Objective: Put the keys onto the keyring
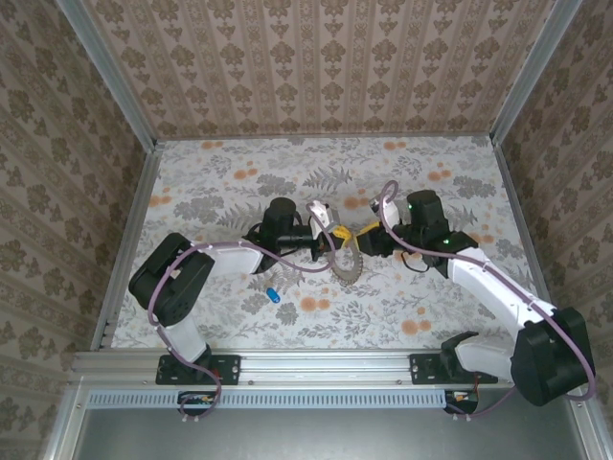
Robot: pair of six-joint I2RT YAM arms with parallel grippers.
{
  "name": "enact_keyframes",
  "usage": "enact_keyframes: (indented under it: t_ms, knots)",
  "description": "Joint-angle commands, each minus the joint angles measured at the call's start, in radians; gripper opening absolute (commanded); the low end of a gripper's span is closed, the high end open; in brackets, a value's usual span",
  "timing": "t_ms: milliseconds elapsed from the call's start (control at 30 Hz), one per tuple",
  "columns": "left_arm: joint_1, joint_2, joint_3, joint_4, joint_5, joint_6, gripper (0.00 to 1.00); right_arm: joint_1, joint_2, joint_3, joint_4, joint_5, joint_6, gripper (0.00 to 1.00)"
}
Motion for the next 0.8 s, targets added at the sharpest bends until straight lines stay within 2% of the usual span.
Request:
enact_keyframes:
  t_ms: [0,133,200,400,600,667,767]
  knots:
    - [-0.013,-0.036,-0.011,0.048,-0.001,-0.015,0.0,-0.006,0.029,0.02,-0.002,-0.009,-0.035,0.38]
    - [-0.018,-0.037,-0.01,0.056,-0.006,-0.018,0.0,-0.01,0.059,0.017,0.023,0.015,-0.038,0.35]
    - [-0.018,-0.037,-0.013,0.061,-0.01,-0.02,0.0,-0.015,0.068,0.007,0.034,0.022,-0.038,0.27]
    - [-0.018,-0.039,-0.016,0.077,-0.018,-0.026,0.0,-0.022,0.066,-0.043,0.081,0.065,-0.029,0.13]
    - [-0.018,-0.037,-0.017,0.085,-0.017,-0.03,0.0,-0.024,0.064,-0.069,0.113,0.099,-0.001,0.04]
    - [-0.017,-0.035,-0.018,0.097,-0.017,-0.038,0.0,-0.024,0.07,-0.066,0.107,0.096,0.006,0.04]
    - [-0.017,-0.036,-0.021,0.109,-0.017,-0.046,0.0,-0.024,0.056,-0.071,0.11,0.113,0.018,0.11]
